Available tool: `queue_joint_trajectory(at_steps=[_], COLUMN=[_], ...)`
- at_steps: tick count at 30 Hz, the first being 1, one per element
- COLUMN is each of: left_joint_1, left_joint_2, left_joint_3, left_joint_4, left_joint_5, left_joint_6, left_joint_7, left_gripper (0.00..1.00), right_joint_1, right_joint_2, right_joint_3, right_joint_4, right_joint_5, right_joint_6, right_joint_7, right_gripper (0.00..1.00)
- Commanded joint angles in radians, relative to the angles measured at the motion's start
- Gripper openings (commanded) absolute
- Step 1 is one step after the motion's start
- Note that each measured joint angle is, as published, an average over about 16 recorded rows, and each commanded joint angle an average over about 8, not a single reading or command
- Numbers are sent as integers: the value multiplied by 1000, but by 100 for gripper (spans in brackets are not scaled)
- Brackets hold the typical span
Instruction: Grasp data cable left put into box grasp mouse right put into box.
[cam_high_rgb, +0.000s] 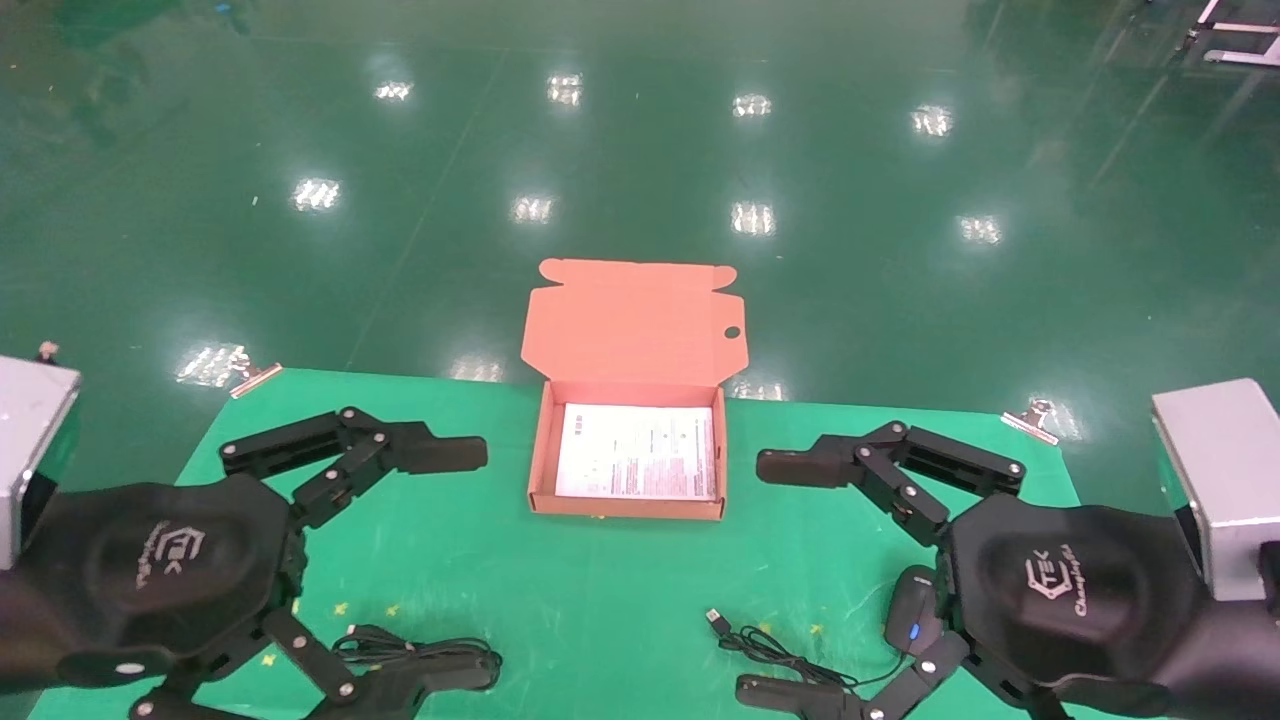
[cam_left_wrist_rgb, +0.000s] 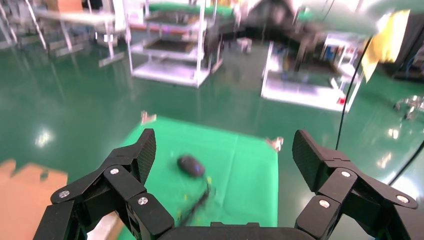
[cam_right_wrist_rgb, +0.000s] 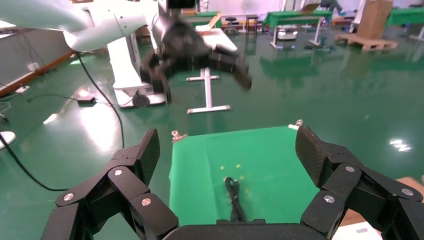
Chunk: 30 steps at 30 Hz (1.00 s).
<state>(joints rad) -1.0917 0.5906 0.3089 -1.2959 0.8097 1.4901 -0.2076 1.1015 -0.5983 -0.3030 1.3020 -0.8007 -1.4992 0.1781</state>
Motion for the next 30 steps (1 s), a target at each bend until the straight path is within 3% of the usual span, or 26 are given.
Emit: queue_joint_trajectory(at_steps=[1, 14, 30], left_joint_1=[-3, -134, -310], left_joint_2=[-9, 6, 113], left_joint_3=[10, 117, 311], left_joint_4=[-4, -31, -33], left_joint_5=[28, 269, 652], left_joint_6=[-4, 19, 57], left_joint_7=[-6, -81, -113], left_gripper=[100, 100, 100], right_joint_1=[4, 193, 466], right_joint_2=[6, -19, -161], right_joint_3=[-5, -138, -533], right_joint_4=[6, 41, 52], right_joint_5=[-19, -298, -724], right_joint_6=[0, -62, -63], right_joint_7=[-4, -44, -147], right_gripper=[100, 100, 100])
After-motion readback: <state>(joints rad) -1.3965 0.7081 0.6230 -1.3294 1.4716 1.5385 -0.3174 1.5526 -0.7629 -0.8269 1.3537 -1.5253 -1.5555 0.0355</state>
